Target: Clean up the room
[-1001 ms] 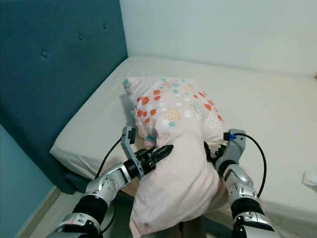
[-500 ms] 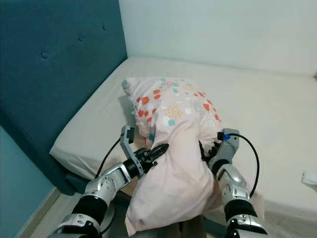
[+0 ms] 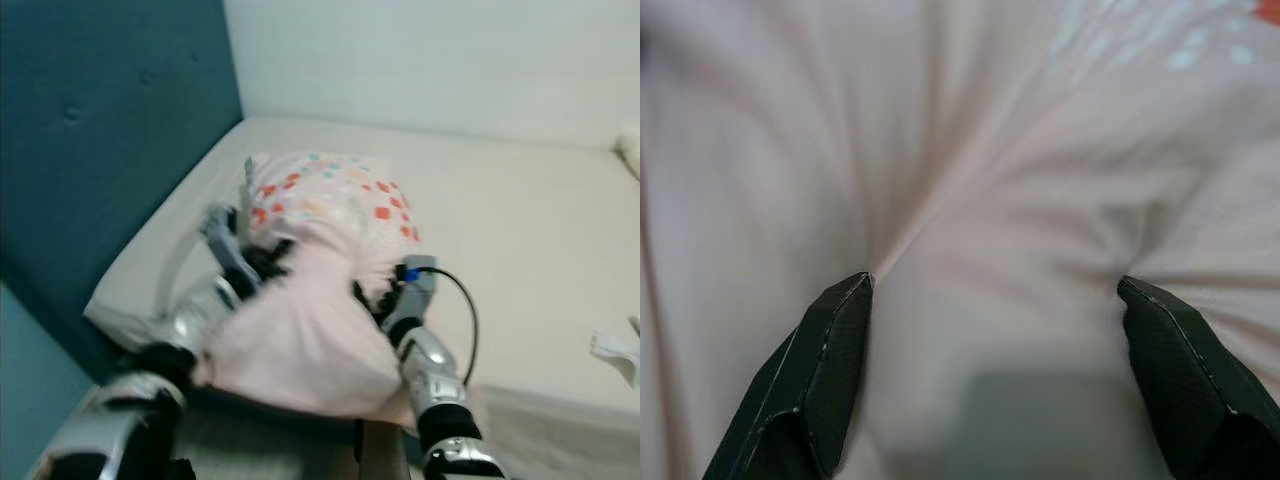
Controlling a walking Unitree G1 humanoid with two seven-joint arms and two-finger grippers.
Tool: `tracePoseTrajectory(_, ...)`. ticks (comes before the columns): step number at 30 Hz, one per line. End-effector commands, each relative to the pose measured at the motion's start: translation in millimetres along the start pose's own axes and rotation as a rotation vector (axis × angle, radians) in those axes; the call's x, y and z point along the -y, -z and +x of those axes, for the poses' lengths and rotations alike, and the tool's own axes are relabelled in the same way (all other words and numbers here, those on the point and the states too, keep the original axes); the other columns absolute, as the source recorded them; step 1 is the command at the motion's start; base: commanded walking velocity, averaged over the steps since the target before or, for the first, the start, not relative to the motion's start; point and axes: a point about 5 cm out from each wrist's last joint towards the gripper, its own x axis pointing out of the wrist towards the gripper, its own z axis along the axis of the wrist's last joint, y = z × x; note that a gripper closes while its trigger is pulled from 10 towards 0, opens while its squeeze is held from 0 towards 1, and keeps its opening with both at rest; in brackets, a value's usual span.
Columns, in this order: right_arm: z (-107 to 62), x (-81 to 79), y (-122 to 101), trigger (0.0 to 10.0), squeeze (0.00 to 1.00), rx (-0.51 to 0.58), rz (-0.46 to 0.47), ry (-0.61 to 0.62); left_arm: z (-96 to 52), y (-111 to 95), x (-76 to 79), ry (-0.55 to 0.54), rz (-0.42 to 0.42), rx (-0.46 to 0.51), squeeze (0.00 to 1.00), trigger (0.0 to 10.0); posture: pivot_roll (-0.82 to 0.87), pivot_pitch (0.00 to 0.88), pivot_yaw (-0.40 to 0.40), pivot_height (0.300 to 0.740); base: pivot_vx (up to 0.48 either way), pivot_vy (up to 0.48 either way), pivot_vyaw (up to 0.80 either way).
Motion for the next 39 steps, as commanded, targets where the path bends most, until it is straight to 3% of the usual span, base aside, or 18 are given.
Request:
tracePoseTrajectory(1, -0.9, -16.2, 22.0, 10.0, 0.00, -0.099, 0.003, -0.062, 0.5, -38.8, -15.8, -0.093, 0.119, 0.118, 0.00, 0.0, -0.06, 0.000, -0.012, 0.371, 0.000, 0.000, 0.00)
tracePoseTrajectory(3, -0.1, -20.6, 22.4, 10.0, 0.00, -0.098, 0.003, -0.071, -0.9, -49.2, -22.4, -0.125, 0.219, 0.115, 0.00, 0.0, -0.06, 0.000, -0.014, 0.371, 0.000, 0.000, 0.00)
tracePoseTrajectory(5, -0.1, -22.4, 22.8, 10.0, 0.00, -0.100, 0.000, -0.075, -1.5, -53.6, -25.6, -0.143, 0.258, 0.114, 0.00, 0.0, -0.06, 0.000, -0.014, 0.371, 0.000, 0.000, 0.00)
tracePoseTrajectory(7, -1.0, -22.3, 22.8, 10.0, 0.00, -0.103, -0.005, -0.079, -3.2, -67.3, -33.3, -0.207, 0.375, 0.119, 0.00, 0.0, -0.06, 0.000, -0.020, 0.371, 0.000, 0.000, 0.00)
tracePoseTrajectory(10, -1.5, -22.2, 22.8, 10.0, 0.00, -0.105, -0.007, -0.080, -3.7, -73.2, -37.0, -0.242, 0.421, 0.125, 0.00, 0.0, -0.06, 0.000, -0.021, 0.371, 0.000, 0.000, 0.00)
tracePoseTrajectory(11, -1.6, -22.5, 22.1, 10.0, 0.00, -0.104, -0.009, -0.083, -5.6, -84.8, -43.4, -0.307, 0.456, 0.146, 0.00, 0.0, -0.07, 0.000, -0.019, 0.371, 0.000, 0.000, 0.00)
tracePoseTrajectory(13, -1.5, -22.8, 21.5, 10.0, 0.00, -0.104, -0.011, -0.084, -6.9, -92.1, -47.3, -0.349, 0.469, 0.161, 0.00, 0.0, -0.07, 0.000, -0.019, 0.371, 0.000, 0.000, 0.00)
tracePoseTrajectory(17, -0.8, -25.5, 21.0, 10.0, 0.00, -0.101, -0.013, -0.092, -20.1, -125.0, -67.4, -0.574, 0.465, 0.273, 0.00, 0.0, -0.07, 0.000, -0.016, 0.371, 0.000, 0.000, 0.00)
tracePoseTrajectory(22, -1.6, -26.4, 21.6, 10.0, 0.00, -0.103, -0.015, -0.095, -32.8, -134.6, -81.1, -0.720, 0.424, 0.344, 0.00, 0.0, -0.07, 0.000, -0.017, 0.371, 0.000, 0.000, 0.00)
tracePoseTrajectory(24, -2.1, -26.3, 21.8, 10.0, 0.00, -0.104, -0.015, -0.095, -37.3, -133.3, -86.0, -0.768, 0.403, 0.355, 0.00, 0.0, -0.07, 0.000, -0.017, 0.371, 0.000, 0.000, 0.00)
tracePoseTrajectory(25, -2.7, -26.0, 22.2, 10.0, 0.00, -0.107, -0.016, -0.098, -46.4, -119.4, -96.5, -0.867, 0.372, 0.341, 0.00, 0.0, -0.07, 0.000, -0.020, 0.371, 0.000, 0.000, 0.00)
tracePoseTrajectory(26, -2.7, -26.0, 22.2, 10.0, 0.00, -0.107, -0.016, -0.098, -46.4, -119.4, -96.5, -0.867, 0.372, 0.341, 0.00, 0.0, -0.07, 0.000, -0.020, 0.371, 0.000, 0.000, 0.00)
tracePoseTrajectory(27, -2.9, -26.4, 22.2, 10.0, 0.00, -0.109, -0.017, -0.101, -52.2, -104.1, -102.5, -0.924, 0.352, 0.317, 0.00, 0.0, -0.07, 0.000, -0.019, 0.371, 0.000, 0.000, 0.00)
tracePoseTrajectory(33, -2.8, -27.4, 22.2, 10.0, 0.00, -0.110, -0.017, -0.105, -56.4, -87.3, -106.2, -0.957, 0.329, 0.288, 0.00, 0.0, -0.07, 0.000, -0.020, 0.371, 0.000, 0.000, 0.00)
tracePoseTrajectory(36, -3.3, -29.2, 22.6, 10.0, 0.00, -0.111, -0.016, -0.117, -79.1, -38.6, -121.9, -1.081, 0.204, 0.206, 0.00, 0.0, -0.07, 0.000, -0.019, 0.371, 0.000, 0.000, 0.00)
tracePoseTrajectory(37, -3.3, -29.2, 22.6, 10.0, 0.00, -0.111, -0.016, -0.117, -79.1, -38.6, -121.9, -1.081, 0.204, 0.206, 0.00, 0.0, -0.07, 0.000, -0.019, 0.371, 0.000, 0.000, 0.00)
tracePoseTrajectory(39, -3.8, -29.0, 22.6, 10.0, 0.00, -0.112, -0.015, -0.121, -91.2, -20.5, -127.5, -1.153, 0.107, 0.191, 0.00, 0.0, -0.07, 0.000, -0.021, 0.371, 0.000, 0.000, 0.00)
